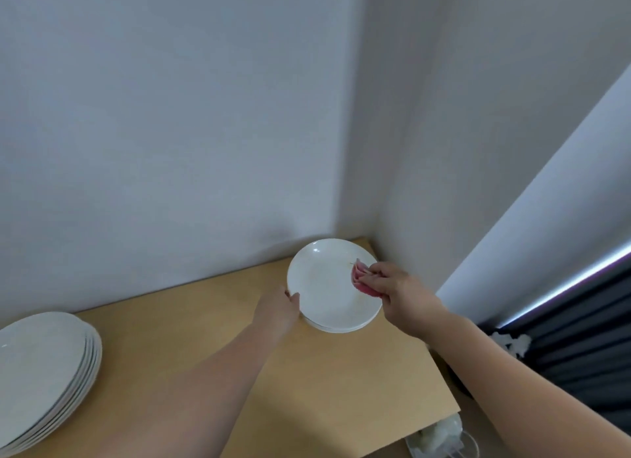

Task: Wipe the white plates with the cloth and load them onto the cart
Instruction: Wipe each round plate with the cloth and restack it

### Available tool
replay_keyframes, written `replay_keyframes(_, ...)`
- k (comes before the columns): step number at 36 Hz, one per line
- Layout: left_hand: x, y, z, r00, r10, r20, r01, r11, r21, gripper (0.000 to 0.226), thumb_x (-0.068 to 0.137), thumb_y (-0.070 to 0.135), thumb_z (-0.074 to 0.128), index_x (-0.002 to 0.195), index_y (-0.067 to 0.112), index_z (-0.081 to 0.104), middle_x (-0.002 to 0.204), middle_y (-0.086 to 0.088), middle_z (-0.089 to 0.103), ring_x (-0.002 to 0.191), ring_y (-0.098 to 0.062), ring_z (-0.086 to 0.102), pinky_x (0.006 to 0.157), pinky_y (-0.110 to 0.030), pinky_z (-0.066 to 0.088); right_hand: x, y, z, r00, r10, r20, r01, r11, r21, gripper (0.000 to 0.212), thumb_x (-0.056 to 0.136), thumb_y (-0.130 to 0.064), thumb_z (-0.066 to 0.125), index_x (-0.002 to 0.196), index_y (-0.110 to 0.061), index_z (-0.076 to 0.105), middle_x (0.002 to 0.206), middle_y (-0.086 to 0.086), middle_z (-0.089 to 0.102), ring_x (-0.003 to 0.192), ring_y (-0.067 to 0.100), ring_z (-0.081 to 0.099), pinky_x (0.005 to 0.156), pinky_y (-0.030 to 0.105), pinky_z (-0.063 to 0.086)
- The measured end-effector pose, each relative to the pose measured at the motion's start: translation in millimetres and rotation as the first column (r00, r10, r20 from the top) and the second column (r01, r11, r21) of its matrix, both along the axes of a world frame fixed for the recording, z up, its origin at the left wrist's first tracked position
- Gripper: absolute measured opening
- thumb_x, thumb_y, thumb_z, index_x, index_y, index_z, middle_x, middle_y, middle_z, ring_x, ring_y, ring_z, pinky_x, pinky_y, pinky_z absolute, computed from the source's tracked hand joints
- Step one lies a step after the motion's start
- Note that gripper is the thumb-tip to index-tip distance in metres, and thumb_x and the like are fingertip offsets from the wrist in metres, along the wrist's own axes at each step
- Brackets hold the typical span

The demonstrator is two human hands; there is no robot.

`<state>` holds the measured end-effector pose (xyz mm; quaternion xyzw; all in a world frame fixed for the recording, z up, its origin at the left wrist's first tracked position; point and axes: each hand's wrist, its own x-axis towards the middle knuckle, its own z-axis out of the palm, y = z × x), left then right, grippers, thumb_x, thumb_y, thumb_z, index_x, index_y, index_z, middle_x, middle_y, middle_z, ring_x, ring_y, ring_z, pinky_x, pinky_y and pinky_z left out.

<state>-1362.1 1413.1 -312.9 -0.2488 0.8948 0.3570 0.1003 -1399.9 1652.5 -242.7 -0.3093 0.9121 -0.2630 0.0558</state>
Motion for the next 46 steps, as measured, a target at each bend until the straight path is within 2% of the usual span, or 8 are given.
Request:
replay_keyframes(7, -16, 16, -6, 0.992, 0.118, 0.038, -0.118, 0.993, 0.015, 0.016, 0.09, 0.011, 0.048, 0.075, 0.018, 0.045, 0.08, 0.002, 0.054, 0.08, -0.025, 0.055, 0.064, -0.028, 0.039, -25, 9, 0, 0.996, 0.071, 0.057, -0.075, 0.994, 0.074, 0.034, 0.097, -0.005, 0.051, 0.126, -0.017, 0.064, 0.135, -0.003, 0.054, 0.13, 0.006, 0.044, 0.1, 0.002, 0.027)
replay_keyframes(10, -22, 19, -1, 0.981, 0.174, 0.089, -0.179, 0.983, 0.043, 0.007, 0.086, 0.005, 0.047, 0.086, 0.01, 0.052, 0.092, -0.006, 0.063, 0.084, -0.029, 0.059, 0.066, -0.029, 0.043, -32, 11, -1, 0.994, 0.096, 0.06, -0.102, 0.989, 0.103, 0.035, 0.098, -0.007, 0.049, 0.128, -0.02, 0.062, 0.137, -0.005, 0.052, 0.129, 0.006, 0.043, 0.088, -0.01, 0.015)
replay_keyframes(15, -25, 22, 2, 0.978, 0.178, 0.106, -0.184, 0.982, 0.049, 0.024, 0.081, 0.007, 0.047, 0.102, 0.01, 0.058, 0.093, -0.004, 0.062, 0.077, -0.023, 0.056, 0.051, -0.026, 0.038, -40, 13, 1, 0.992, 0.121, 0.029, -0.124, 0.983, 0.136, 0.038, 0.098, -0.008, 0.048, 0.131, -0.023, 0.061, 0.14, -0.006, 0.049, 0.127, 0.01, 0.046, 0.09, -0.001, 0.022)
replay_keyframes(25, -27, 21, 14, 0.957, 0.29, 0.029, -0.287, 0.924, 0.252, 0.027, 0.08, -0.001, 0.046, 0.106, 0.003, 0.051, 0.098, -0.01, 0.058, 0.083, -0.032, 0.064, 0.063, -0.041, 0.06, -45, 13, 4, 0.989, 0.148, -0.021, -0.143, 0.978, 0.149, 0.04, 0.096, -0.006, 0.05, 0.13, -0.022, 0.061, 0.139, -0.004, 0.051, 0.123, 0.013, 0.05, 0.088, 0.002, 0.023)
replay_keyframes(33, -13, 15, 14, 0.944, 0.329, -0.035, -0.306, 0.907, 0.29, 0.025, 0.085, 0.002, 0.044, 0.107, 0.013, 0.048, 0.093, -0.001, 0.056, 0.086, -0.03, 0.064, 0.072, -0.051, 0.06, -44, 10, 5, 0.987, 0.149, -0.06, -0.143, 0.985, 0.097, 0.039, 0.094, -0.004, 0.052, 0.127, -0.02, 0.063, 0.137, -0.004, 0.054, 0.12, 0.014, 0.054, 0.088, 0.008, 0.031)
replay_keyframes(37, 6, -3, 16, 0.932, 0.357, -0.057, -0.33, 0.905, 0.27, 0.03, 0.086, 0.003, 0.043, 0.114, 0.014, 0.05, 0.1, -0.002, 0.058, 0.082, -0.026, 0.066, 0.062, -0.04, 0.06, -44, -3, 10, 0.985, 0.155, -0.07, -0.152, 0.987, 0.045, 0.042, 0.092, 0.002, 0.052, 0.127, -0.018, 0.063, 0.137, -0.003, 0.054, 0.12, 0.014, 0.055, 0.093, 0.012, 0.038)
replay_keyframes(41, 33, -27, 19, 0.916, 0.391, -0.092, -0.358, 0.899, 0.252, 0.039, 0.087, 0.004, 0.041, 0.123, 0.015, 0.052, 0.103, -0.001, 0.06, 0.081, -0.024, 0.067, 0.052, -0.028, 0.053, -38, -27, 16, 0.971, 0.198, -0.136, -0.205, 0.978, -0.039, 0.04, 0.085, 0.012, 0.057, 0.117, -0.008, 0.069, 0.123, 0.01, 0.063, 0.114, 0.009, 0.049, 0.092, -0.007, 0.02)
replay_keyframes(46, 73, -61, 19, 0.898, 0.428, -0.1, -0.403, 0.893, 0.201, 0.033, 0.087, 0.004, 0.041, 0.116, 0.014, 0.052, 0.099, -0.004, 0.06, 0.085, -0.028, 0.065, 0.074, -0.048, 0.059, -24, -63, 14, 0.959, 0.269, -0.093, -0.275, 0.96, -0.052, 0.04, 0.093, 0.003, 0.051, 0.126, -0.014, 0.064, 0.132, 0.002, 0.057, 0.121, 0.015, 0.055, 0.1, 0.014, 0.038)
